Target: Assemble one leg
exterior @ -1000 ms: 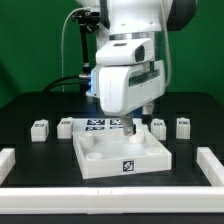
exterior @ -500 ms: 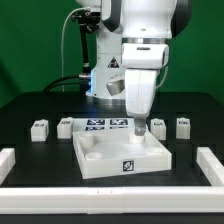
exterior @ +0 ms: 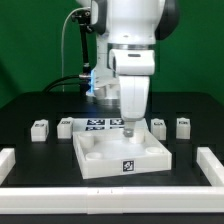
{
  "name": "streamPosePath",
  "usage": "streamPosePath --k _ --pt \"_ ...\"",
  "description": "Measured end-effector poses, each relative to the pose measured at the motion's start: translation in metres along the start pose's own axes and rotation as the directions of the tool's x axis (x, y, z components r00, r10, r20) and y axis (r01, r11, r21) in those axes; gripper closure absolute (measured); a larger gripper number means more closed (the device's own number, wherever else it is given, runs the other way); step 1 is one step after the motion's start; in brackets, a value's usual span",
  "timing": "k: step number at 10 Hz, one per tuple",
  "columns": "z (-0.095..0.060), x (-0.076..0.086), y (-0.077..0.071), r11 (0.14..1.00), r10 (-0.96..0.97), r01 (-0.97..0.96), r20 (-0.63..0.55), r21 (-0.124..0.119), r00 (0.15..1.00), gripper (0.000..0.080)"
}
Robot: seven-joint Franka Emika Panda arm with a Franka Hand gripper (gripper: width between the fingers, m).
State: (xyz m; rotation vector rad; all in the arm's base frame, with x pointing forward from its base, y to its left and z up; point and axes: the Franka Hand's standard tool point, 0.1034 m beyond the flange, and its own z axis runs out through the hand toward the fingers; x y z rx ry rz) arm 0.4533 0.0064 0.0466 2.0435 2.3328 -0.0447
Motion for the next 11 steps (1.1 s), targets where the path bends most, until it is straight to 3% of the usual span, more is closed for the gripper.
streamPosePath --k 1,2,5,7,8,9,11 --pt "0.006 0.002 -0.009 0.995 -0.102 0.102 0.023 0.013 0.995 0.015" --pt "0.008 -0.006 -0.018 0.981 -0.194 0.193 0.023 0.027 0.981 0.015" --pt "0.008 -0.008 -0.017 0.985 -0.169 0.168 0.023 0.026 0.985 0.015" --pt "0.01 -0.01 -0.018 0.984 -0.169 0.167 0.027 0.054 0.985 0.015" --pt "0.013 -0.014 -0.025 0.98 -0.193 0.192 0.02 0.059 0.981 0.015" --pt "0.021 -0.017 -0.045 0.983 -0.177 0.177 0.0 0.048 0.984 0.015" --pt "0.033 -0.018 -0.067 0.983 -0.162 0.164 -0.02 0.084 0.987 0.015"
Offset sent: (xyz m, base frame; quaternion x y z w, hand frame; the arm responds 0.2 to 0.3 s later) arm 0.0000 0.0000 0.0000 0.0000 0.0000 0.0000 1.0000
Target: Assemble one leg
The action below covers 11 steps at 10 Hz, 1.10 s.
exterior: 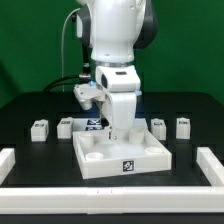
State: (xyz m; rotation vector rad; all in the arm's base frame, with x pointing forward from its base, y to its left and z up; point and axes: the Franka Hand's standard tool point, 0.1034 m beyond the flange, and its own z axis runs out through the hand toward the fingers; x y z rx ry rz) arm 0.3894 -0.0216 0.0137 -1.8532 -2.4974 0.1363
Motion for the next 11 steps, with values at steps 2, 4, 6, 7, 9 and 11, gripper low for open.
streamPosePath --k 2,4,6,7,9,11 --pt "0.008 0.0 -0.006 1.0 -0.006 0.006 -0.01 0.017 1.0 0.015" --pt "0.007 -0.002 0.0 1.0 -0.015 0.015 -0.005 0.018 1.0 0.015" --pt "0.006 -0.004 0.002 1.0 -0.015 0.015 -0.004 0.018 1.0 0.0238" --pt "0.006 -0.004 0.002 1.0 -0.015 0.015 -0.004 0.018 1.0 0.0373" --pt "0.006 -0.004 0.002 1.0 -0.015 0.015 -0.004 0.018 1.0 0.0559" --pt "0.005 -0.004 0.004 1.0 -0.013 0.013 -0.003 0.006 1.0 0.0731"
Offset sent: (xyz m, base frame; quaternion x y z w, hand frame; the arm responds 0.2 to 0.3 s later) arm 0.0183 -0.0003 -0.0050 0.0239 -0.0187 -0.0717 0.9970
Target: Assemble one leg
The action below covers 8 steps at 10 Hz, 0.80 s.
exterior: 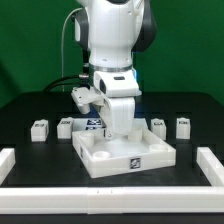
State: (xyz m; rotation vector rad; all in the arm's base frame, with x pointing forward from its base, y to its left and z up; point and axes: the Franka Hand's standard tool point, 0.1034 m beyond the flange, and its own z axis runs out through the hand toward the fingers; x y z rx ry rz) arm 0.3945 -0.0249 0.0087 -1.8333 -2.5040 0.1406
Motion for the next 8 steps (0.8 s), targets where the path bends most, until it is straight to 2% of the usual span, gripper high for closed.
streamPosePath --k 8 --pt "-0.0003 -0.0003 0.0014 1.0 0.001 -0.001 0.0 -0.004 1.0 0.0731"
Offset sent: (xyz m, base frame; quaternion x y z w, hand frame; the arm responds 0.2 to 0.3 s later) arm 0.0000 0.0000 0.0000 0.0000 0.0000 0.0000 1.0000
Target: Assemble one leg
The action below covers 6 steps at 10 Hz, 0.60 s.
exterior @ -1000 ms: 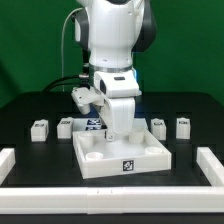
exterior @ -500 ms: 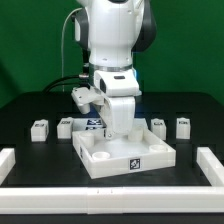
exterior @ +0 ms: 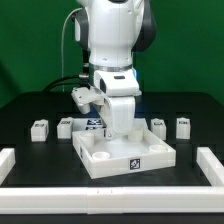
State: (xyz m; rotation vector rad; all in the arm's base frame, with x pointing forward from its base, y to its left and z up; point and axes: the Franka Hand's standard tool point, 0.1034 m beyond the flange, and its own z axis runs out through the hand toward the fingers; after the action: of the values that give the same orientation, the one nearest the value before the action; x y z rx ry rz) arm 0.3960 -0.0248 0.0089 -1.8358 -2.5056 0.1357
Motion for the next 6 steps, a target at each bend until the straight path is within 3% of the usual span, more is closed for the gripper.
streamPosePath --k 2,4,6 --pt "-0.001 -0.012 0.025 0.999 0.04 -0.04 -0.001 -0.032 0.999 0.0731" --pt "0.0 -0.014 0.032 0.978 0.187 -0.189 -0.028 -0.093 0.982 0.0737" --pt "0.0 -0.011 0.032 0.971 0.215 -0.217 -0.034 -0.097 0.976 0.074"
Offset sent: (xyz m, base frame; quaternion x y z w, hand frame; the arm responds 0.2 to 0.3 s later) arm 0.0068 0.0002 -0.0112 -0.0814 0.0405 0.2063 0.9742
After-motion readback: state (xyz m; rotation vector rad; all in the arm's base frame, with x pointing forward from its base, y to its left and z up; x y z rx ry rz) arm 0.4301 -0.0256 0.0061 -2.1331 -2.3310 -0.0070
